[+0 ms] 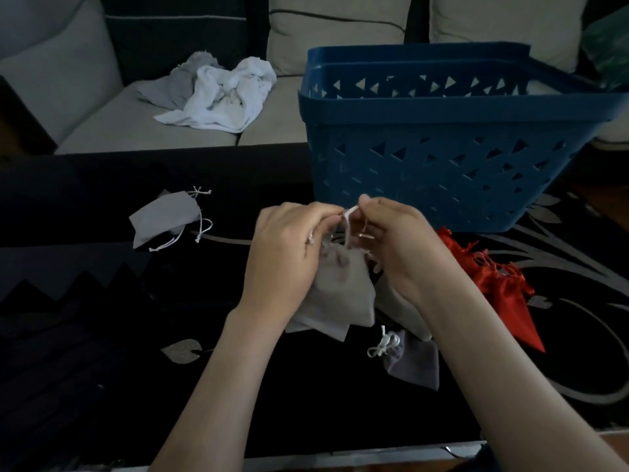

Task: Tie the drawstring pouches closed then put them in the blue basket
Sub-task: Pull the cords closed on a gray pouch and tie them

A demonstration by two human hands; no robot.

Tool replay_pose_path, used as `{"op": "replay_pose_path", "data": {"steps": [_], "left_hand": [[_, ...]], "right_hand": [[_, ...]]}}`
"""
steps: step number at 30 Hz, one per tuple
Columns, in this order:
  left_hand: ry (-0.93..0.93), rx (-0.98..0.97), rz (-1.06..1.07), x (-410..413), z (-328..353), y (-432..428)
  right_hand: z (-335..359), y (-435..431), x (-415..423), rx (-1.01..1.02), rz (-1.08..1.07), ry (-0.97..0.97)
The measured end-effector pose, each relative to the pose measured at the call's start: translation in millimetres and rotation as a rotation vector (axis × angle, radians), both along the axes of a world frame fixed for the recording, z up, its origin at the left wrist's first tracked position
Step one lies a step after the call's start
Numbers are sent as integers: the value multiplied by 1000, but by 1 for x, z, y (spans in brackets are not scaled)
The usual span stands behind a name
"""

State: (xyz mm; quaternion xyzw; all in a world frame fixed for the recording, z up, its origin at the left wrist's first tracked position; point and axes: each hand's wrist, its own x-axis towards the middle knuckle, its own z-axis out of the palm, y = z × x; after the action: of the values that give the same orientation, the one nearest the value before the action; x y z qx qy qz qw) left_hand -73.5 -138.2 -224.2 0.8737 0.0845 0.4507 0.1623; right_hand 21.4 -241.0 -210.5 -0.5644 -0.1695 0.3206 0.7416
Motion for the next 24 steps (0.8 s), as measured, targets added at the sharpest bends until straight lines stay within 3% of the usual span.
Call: {"op": "replay_pose_path", "data": {"steps": [2,4,7,9,14,18,24], "left_hand": [[38,-118,0,-3,0,-3],[69,-379,-26,-7,1,-3],[79,-682,12,-10,6,1],[89,-787,49,-9,8,5],[37,-997,63,-4,7,8],[-52,-1096,-75,0,16,1],[-64,-1268,-349,3,27,-4]], "right_hand": [[-3,1,5,69,-157,105],[-1,-2,11,213,-266,270],[6,-8,13,484,-246,462],[7,-7,9,554,-203,442],[11,-2,5,457,-83,166],[10,-8,5,292,-25,-41],[2,-5,-2,-157,103,-598]]}}
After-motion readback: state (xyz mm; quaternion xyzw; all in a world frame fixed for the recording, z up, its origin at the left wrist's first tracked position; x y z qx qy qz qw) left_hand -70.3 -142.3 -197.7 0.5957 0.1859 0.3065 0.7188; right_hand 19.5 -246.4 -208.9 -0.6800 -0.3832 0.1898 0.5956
